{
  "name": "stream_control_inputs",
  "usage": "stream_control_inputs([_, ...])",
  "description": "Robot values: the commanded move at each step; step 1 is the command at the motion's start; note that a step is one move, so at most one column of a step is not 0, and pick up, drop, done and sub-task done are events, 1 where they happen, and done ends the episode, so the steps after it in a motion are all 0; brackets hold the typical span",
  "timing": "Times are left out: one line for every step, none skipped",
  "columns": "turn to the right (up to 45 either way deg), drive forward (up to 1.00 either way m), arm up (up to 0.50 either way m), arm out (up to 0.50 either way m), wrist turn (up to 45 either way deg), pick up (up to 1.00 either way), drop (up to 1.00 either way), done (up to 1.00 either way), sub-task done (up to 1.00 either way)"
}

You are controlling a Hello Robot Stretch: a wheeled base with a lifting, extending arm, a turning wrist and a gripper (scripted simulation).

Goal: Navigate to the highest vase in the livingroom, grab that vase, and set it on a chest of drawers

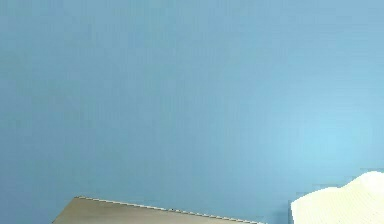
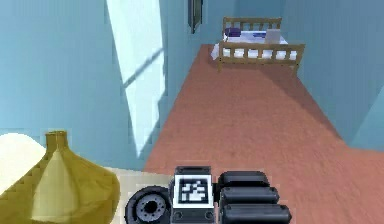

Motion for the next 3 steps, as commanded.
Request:
stream_control_inputs([0.0,0.0,-0.3,0.0,0.0,0.0,0.0,0.0,0.0])
stream_control_inputs([0.0,0.0,0.0,0.0,0.0,0.0,1.0,0.0,0.0])
stream_control_inputs([0.0,0.0,0.02,0.0,0.0,0.0,0.0,0.0,0.0])
